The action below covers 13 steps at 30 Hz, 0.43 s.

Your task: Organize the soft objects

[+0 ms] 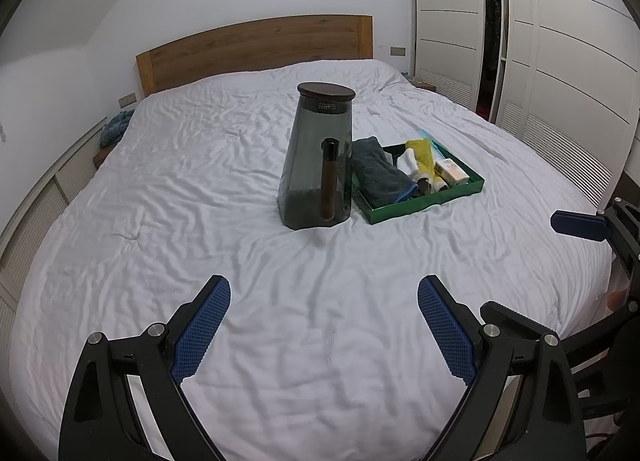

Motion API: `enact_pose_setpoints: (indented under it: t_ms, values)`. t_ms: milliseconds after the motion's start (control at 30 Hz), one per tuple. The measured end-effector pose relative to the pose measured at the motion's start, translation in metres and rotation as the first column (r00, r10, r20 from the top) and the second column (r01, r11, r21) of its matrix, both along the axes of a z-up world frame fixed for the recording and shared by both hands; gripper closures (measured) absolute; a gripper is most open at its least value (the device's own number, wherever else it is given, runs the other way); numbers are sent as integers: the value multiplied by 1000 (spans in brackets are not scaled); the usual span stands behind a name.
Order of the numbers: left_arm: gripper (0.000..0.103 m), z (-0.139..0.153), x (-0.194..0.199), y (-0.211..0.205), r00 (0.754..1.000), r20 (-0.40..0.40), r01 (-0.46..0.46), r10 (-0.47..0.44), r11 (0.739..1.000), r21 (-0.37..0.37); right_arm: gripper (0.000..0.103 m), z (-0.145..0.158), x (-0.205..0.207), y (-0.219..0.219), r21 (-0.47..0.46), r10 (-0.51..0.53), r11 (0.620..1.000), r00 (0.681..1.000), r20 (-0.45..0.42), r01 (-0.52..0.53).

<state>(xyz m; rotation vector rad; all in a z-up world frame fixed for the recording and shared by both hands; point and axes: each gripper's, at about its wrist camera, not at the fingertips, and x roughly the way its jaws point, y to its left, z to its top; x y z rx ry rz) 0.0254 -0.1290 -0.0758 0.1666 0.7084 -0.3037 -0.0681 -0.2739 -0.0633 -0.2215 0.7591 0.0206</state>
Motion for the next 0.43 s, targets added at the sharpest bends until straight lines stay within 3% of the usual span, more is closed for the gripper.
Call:
enact_pose_setpoints:
  t_ms: [433]
  values:
    - [11,-1,1,1,1000,-12,6,-7,1000,-9,0,0,1,-2,-2,3,1000,1000,-3,-3]
